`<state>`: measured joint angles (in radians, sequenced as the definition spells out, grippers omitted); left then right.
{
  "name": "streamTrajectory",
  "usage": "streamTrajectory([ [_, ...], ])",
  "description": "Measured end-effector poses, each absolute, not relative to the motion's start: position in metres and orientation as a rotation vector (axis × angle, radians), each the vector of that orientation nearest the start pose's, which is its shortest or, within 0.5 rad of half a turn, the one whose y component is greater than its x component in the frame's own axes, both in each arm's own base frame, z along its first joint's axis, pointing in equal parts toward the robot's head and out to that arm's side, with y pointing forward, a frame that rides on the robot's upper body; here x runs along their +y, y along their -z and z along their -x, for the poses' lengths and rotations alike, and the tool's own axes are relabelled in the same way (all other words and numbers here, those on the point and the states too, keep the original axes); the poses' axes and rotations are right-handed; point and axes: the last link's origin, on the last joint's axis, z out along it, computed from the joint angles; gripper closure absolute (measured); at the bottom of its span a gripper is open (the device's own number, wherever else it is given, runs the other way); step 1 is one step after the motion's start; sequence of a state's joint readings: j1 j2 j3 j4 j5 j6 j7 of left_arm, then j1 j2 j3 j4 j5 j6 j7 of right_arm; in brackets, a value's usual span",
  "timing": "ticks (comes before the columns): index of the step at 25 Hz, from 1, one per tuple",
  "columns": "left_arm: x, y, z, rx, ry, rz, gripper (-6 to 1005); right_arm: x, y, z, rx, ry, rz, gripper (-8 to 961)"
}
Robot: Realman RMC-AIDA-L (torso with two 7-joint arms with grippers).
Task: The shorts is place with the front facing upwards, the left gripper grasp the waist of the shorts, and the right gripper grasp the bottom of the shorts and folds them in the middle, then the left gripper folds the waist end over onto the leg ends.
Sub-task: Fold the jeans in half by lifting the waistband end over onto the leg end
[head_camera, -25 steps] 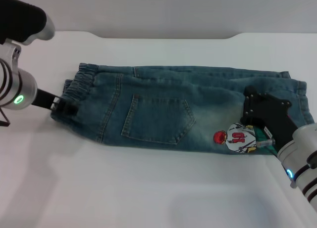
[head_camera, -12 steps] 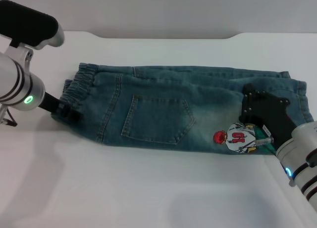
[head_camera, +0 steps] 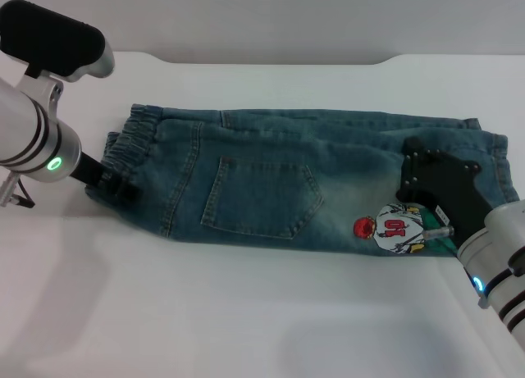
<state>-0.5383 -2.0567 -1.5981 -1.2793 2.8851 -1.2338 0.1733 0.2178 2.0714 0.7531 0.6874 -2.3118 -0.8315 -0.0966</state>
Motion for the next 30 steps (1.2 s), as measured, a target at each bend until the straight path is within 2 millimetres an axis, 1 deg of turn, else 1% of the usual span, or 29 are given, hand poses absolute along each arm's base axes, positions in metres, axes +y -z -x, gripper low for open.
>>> streamTrajectory([
  [8,0.3786,-0.0004,0.2268,-1.053,-0.515,2.111,161,0.2954,0.0861,-0.2735,0.681,-0.692,1.798,954],
  [14,0.3797,-0.001,0.2253,-1.039,-0.509,2.112,325,0.296,0.0852,-0.2739,0.681,-0.692,1.795,954],
  [24,0.3796,-0.0002,0.2273,-1.04,-0.519,2.117,757,0.2958,0.0848,-0.2745,0.682,-0.691,1.792,954],
  [30,0.3779,-0.0019,0.2254,-1.038,-0.518,2.119,938,0.296,0.0848,-0.2741,0.682,-0.692,1.792,954],
])
